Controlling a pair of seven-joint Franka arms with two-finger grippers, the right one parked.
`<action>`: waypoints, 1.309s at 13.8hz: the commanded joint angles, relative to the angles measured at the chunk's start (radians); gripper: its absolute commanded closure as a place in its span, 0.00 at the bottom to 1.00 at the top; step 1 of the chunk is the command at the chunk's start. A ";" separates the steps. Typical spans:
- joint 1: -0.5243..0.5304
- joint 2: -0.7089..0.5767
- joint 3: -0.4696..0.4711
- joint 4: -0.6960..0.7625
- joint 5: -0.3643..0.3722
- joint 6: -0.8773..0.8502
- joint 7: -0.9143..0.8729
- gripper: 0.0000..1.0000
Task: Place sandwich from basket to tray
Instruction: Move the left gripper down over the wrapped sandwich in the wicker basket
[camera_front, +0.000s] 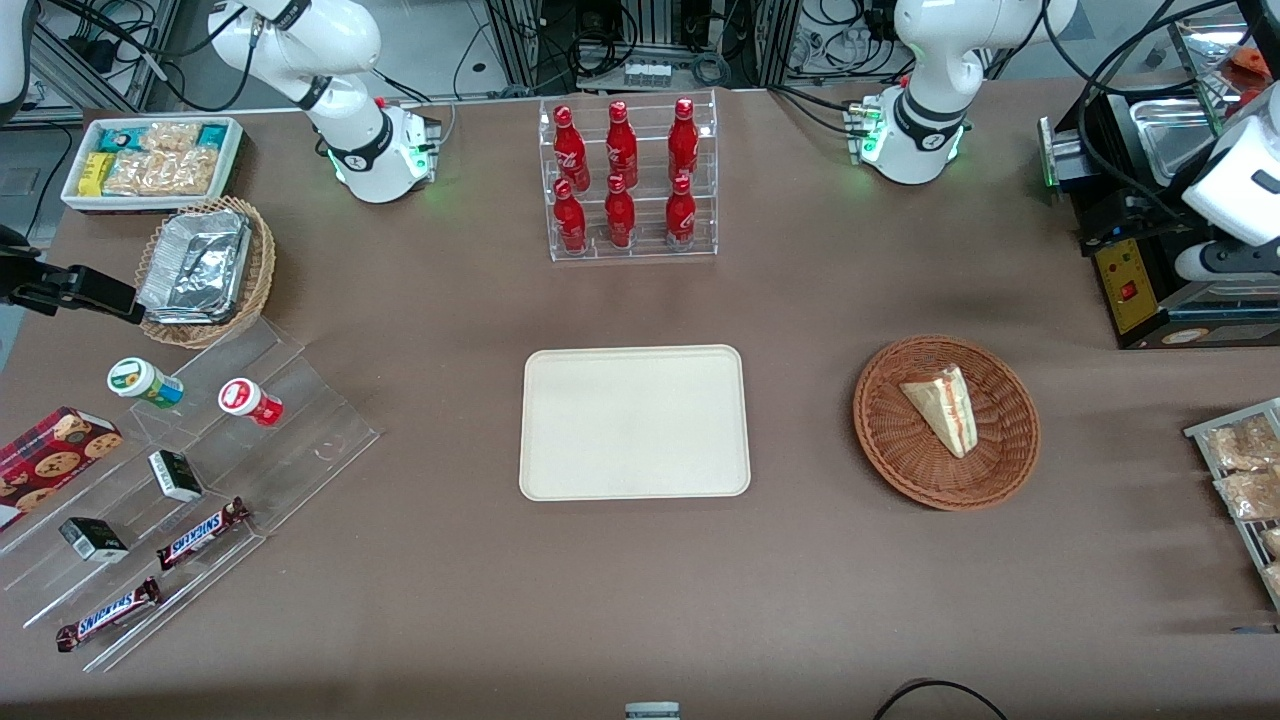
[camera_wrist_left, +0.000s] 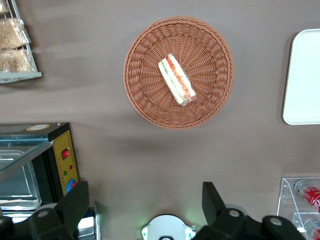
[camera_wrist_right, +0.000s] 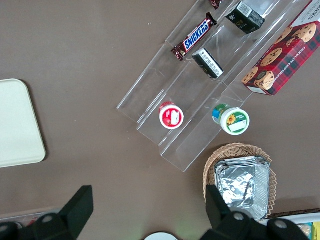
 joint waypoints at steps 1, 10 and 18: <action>0.005 -0.005 -0.007 0.012 -0.001 -0.022 0.021 0.00; -0.004 0.015 -0.022 -0.310 -0.007 0.379 -0.259 0.00; -0.007 0.176 -0.096 -0.438 0.002 0.736 -0.585 0.00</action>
